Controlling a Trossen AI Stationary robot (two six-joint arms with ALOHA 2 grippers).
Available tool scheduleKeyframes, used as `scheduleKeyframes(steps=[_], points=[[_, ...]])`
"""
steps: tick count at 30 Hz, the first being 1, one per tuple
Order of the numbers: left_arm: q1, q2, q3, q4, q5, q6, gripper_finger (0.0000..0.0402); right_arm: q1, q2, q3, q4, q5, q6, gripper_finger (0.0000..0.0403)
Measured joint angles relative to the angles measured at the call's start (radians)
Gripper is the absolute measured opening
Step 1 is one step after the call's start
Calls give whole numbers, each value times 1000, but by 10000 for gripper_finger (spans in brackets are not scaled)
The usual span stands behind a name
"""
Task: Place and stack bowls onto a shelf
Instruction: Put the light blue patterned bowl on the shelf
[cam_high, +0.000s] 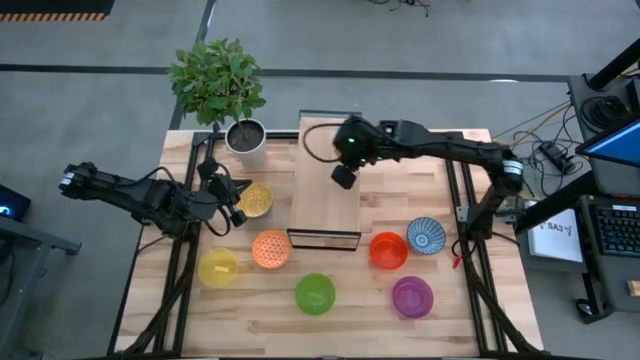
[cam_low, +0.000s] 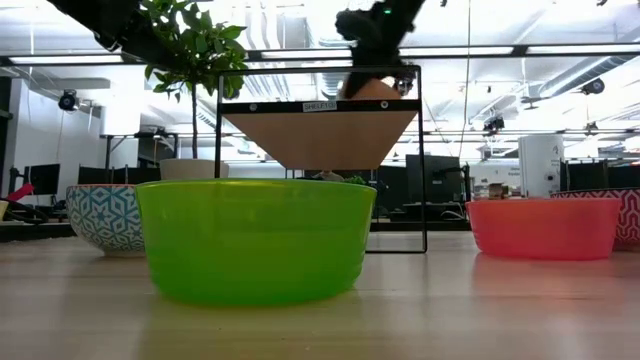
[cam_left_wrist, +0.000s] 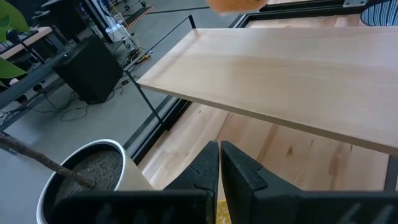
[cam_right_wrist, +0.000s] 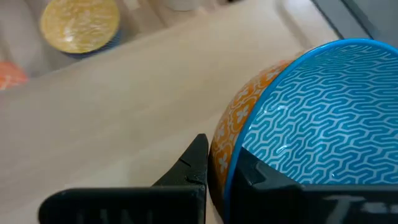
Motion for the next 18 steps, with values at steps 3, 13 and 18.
scheduleKeyframes(steps=[3, 13, 18], points=[[0, 0, -2, -1, 2, 0, 0, 0, 77, 82, -27, -12, -49, 13], [0, 0, -8, -6, 2, 0, 0, -12, 275, 337, -155, 5, -144, 13], [0, 0, -8, -6, 2, 0, 0, -23, 334, 390, -159, 45, -178, 14]])
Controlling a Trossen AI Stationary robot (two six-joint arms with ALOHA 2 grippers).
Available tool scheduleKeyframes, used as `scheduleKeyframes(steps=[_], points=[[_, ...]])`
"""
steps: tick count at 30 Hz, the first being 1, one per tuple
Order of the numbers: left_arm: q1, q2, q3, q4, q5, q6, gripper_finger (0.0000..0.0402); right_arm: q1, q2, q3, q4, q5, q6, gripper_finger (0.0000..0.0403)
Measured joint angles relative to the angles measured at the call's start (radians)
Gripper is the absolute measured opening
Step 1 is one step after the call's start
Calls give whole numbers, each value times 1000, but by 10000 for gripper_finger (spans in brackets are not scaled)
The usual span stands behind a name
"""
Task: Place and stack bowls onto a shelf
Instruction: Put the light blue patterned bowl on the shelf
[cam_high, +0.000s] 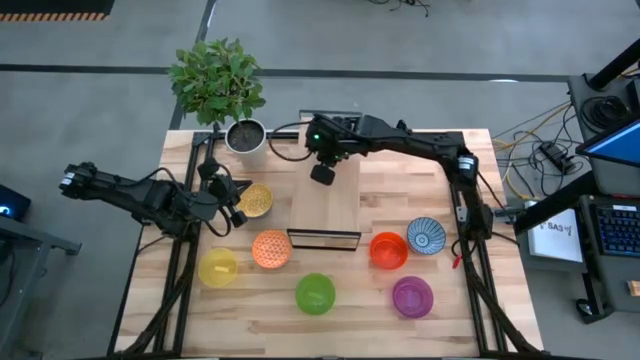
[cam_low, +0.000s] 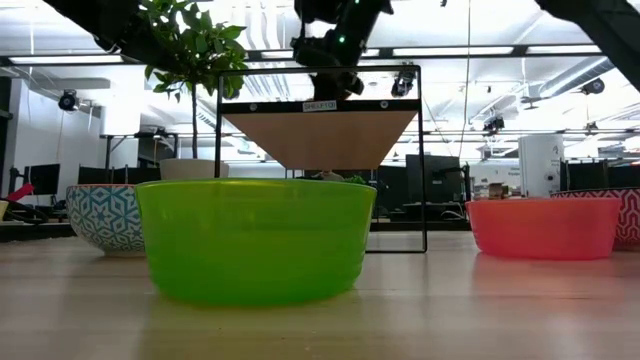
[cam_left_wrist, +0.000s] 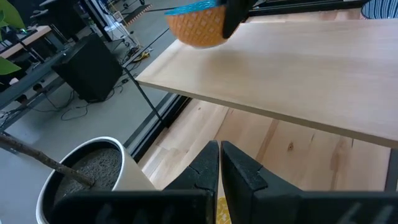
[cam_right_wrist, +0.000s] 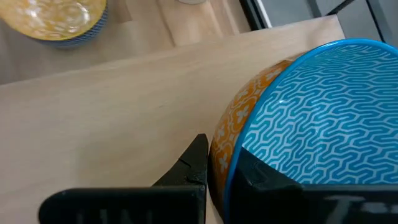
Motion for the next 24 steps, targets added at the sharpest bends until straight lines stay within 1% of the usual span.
scheduleKeyframes(steps=[6, 21, 24], points=[[0, 0, 0, 0, 0, 0, 0, -16, 36, 11, -10, 19, -1, 22], [0, 0, 0, -1, 0, 0, 0, -23, 36, 11, -14, 17, -7, 29], [0, 0, 0, -1, 0, 0, 0, -23, 36, 10, -14, 17, 0, 41]])
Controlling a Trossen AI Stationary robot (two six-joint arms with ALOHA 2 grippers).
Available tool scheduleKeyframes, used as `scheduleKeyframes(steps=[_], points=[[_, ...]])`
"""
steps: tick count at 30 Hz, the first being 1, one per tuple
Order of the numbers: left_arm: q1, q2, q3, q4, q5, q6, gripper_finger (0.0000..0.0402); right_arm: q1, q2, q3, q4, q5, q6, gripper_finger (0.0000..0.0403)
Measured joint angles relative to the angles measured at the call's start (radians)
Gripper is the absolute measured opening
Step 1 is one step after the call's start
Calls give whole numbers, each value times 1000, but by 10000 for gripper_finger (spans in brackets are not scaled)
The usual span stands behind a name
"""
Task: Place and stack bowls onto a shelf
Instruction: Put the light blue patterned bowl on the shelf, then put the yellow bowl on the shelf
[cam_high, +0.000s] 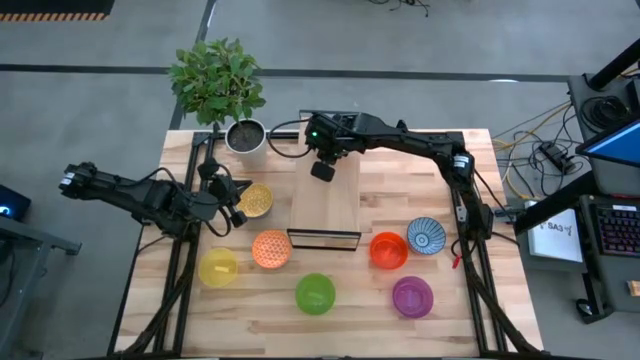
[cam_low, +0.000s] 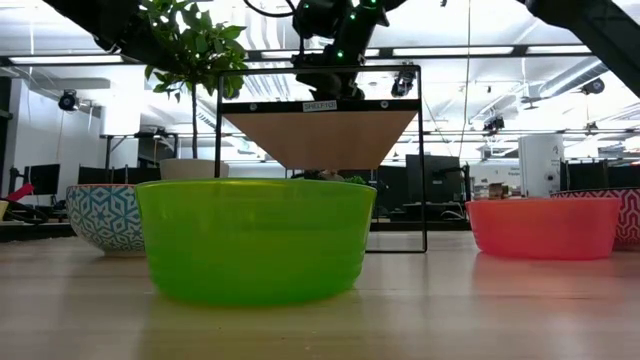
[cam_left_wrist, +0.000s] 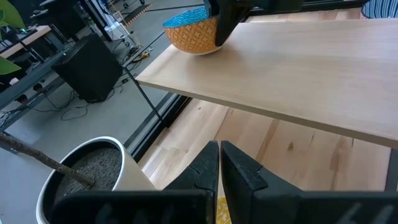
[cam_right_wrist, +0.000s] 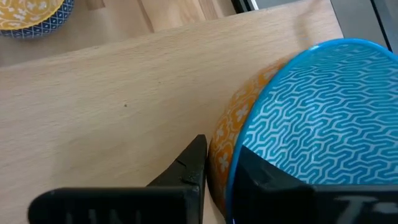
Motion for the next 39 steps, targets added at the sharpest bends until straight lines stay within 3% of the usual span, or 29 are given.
scheduleKeyframes(steps=[13, 25, 30, 39], points=[[0, 0, 0, 0, 0, 0, 0, 0, -5, 1, -1, 0, 20, 138], [0, 0, 0, 15, 8, 0, 0, 28, -177, -15, -41, -6, 57, 153], [0, 2, 4, 44, 48, -1, 0, 95, -336, -211, 84, -3, 35, 153], [0, 10, 10, 111, 115, -15, 0, 199, -709, -814, 498, -7, 34, 152]])
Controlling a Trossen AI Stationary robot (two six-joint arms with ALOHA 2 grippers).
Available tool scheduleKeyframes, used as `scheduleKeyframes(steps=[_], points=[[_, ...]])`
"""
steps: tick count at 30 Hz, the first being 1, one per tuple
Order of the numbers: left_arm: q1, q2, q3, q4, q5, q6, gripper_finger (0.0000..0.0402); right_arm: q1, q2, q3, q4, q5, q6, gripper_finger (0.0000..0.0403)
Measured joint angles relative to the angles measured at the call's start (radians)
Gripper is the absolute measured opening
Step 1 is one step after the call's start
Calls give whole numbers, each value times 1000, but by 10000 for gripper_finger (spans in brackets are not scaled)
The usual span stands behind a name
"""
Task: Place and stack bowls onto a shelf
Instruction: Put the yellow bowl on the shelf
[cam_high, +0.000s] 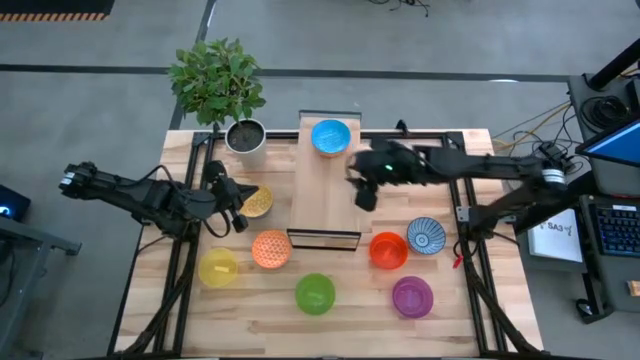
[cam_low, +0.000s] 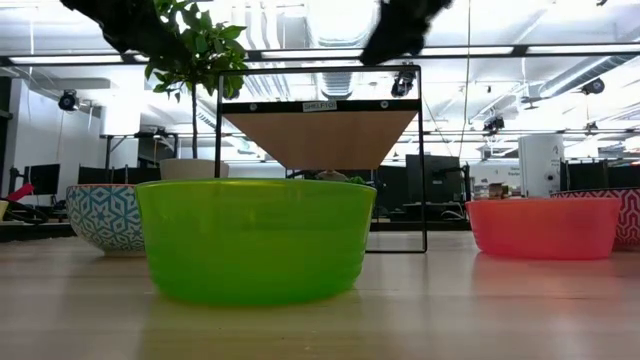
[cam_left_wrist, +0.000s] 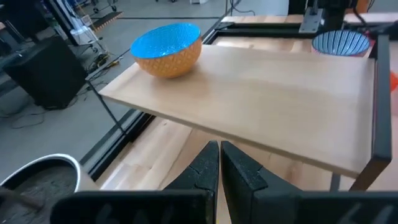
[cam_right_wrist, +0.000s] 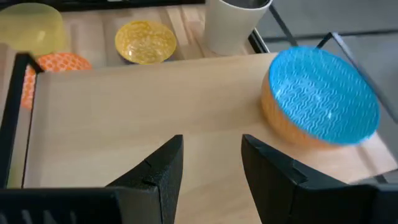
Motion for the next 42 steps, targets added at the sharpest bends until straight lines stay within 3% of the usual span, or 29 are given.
scheduleKeyframes(steps=[7, 16, 23, 42], points=[[0, 23, 0, 3, 44, -123, 0, 40, -242, -345, 205, -7, 14, 149], [0, 87, 6, 2, 252, -274, 0, 78, -426, -605, 389, -6, 104, 132], [0, 123, 30, -16, 416, -359, 0, 84, -453, -687, 447, -6, 126, 123], [0, 265, 81, -152, 581, -521, 0, 90, -449, -742, 490, -7, 105, 128]])
